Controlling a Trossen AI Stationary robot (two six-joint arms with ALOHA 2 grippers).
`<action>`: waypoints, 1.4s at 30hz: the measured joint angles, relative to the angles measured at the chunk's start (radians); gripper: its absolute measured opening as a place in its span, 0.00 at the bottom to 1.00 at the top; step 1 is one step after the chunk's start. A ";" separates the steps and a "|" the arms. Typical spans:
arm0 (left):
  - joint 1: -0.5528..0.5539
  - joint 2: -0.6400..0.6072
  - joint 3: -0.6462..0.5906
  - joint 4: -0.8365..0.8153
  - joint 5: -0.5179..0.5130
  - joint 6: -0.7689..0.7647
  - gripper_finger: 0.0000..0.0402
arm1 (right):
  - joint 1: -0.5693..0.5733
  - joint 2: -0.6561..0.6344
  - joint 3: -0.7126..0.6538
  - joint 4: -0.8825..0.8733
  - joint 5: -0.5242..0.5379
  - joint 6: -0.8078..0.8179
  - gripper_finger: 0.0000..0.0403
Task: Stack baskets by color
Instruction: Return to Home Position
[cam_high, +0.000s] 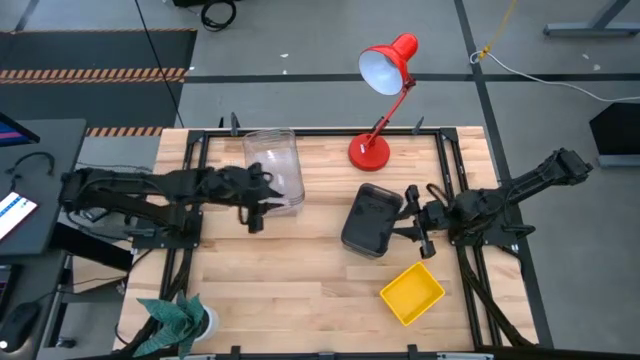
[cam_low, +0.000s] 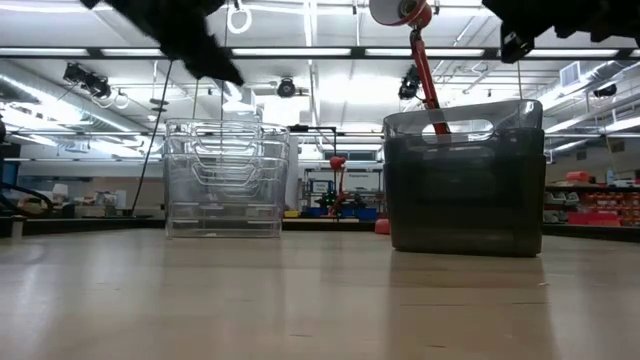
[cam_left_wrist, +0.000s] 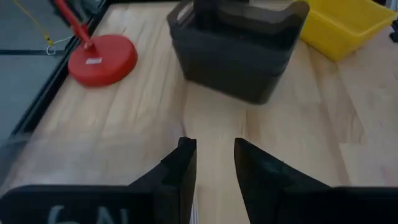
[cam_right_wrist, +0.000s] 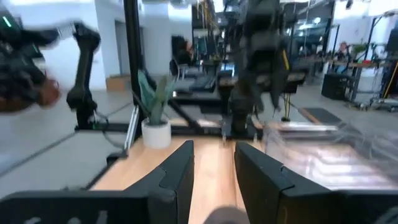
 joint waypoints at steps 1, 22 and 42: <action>0.008 -0.032 -0.028 0.000 0.001 -0.005 0.28 | 0.000 -0.027 0.003 -0.021 0.002 0.000 0.30; 0.112 -0.562 -0.412 0.255 -0.003 -0.071 0.15 | -0.014 -0.362 -0.129 -0.166 -0.028 0.005 0.30; 0.067 -0.951 -0.768 0.562 0.016 -0.122 0.02 | -0.040 -0.507 -0.252 -0.169 0.000 0.065 0.30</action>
